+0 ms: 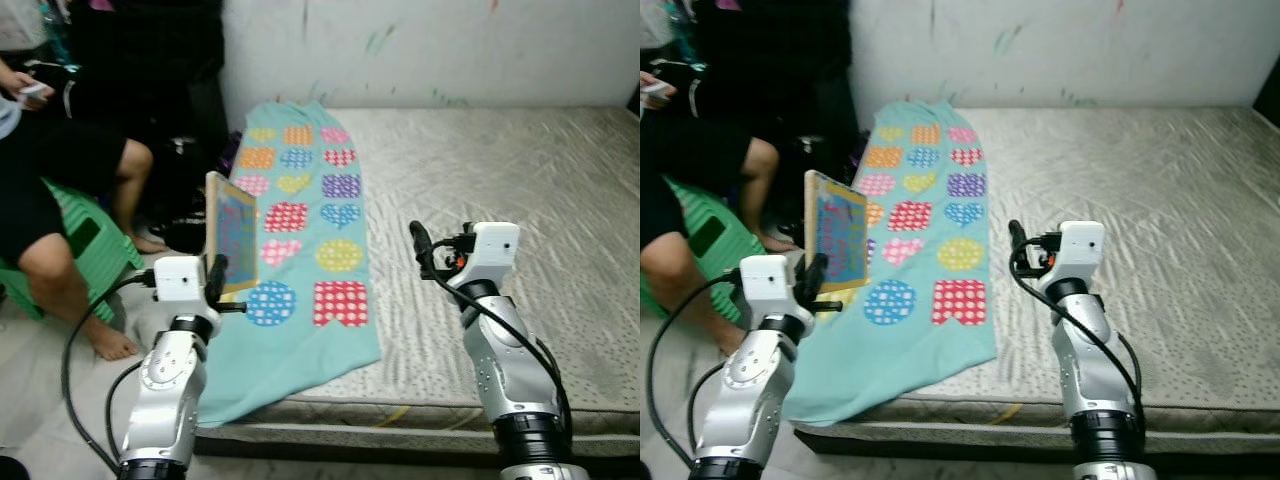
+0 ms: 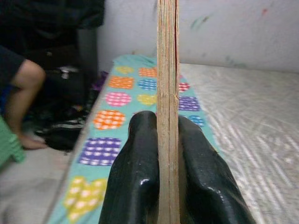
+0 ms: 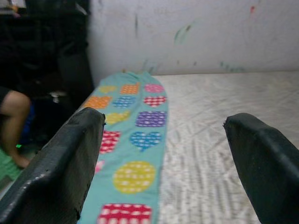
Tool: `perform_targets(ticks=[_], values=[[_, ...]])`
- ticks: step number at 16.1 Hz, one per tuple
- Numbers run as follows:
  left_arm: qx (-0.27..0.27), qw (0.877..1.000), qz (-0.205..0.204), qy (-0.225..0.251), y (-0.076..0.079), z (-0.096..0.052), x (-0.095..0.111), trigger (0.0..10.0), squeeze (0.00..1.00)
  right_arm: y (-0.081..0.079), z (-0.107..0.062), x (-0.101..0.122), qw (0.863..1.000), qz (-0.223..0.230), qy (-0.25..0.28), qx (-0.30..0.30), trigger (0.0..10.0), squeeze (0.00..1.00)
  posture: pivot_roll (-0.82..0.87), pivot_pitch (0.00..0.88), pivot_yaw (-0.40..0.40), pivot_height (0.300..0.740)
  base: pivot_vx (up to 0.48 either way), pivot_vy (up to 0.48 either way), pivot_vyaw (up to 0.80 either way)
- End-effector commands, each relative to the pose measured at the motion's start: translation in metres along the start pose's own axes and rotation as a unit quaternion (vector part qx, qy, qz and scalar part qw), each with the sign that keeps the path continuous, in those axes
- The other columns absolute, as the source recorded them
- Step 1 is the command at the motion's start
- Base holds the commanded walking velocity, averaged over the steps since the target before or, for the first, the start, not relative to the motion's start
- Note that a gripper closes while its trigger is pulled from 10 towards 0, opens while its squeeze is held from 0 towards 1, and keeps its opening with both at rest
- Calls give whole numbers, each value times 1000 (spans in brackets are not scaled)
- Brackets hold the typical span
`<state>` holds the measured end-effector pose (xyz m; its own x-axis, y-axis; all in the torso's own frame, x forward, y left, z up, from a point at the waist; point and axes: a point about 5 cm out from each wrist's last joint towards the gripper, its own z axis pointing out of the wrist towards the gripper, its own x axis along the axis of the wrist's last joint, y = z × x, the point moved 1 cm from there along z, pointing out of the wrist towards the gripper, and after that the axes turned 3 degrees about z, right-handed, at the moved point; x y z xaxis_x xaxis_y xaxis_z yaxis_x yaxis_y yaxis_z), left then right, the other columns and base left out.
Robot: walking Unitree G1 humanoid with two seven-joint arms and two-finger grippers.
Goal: Clean up the room
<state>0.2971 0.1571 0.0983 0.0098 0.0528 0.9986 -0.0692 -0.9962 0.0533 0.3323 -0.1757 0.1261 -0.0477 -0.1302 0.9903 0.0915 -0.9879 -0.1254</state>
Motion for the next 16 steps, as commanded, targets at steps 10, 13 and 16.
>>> perform_targets(ticks=[10, 13, 16], values=[[8, 1000, 8, 29, -4, 2, 11, 10000, 0, -7, 6, 5, 1000, -1, 9, 16, 10000, 0, -48, 0, 29, 740, 0, -345, 0], [7, 1000, 7, 27, -3, 2, 11, 10000, 0, -6, 5, 4, 1000, -2, 8, 15, 10000, 0, -49, 0, 30, 740, 0, -352, 0], [5, 1000, 7, 28, -2, 3, 11, 10000, 0, -6, 6, 4, 1000, -1, 8, 14, 10000, 0, -51, 0, 33, 740, 0, -350, 0]])
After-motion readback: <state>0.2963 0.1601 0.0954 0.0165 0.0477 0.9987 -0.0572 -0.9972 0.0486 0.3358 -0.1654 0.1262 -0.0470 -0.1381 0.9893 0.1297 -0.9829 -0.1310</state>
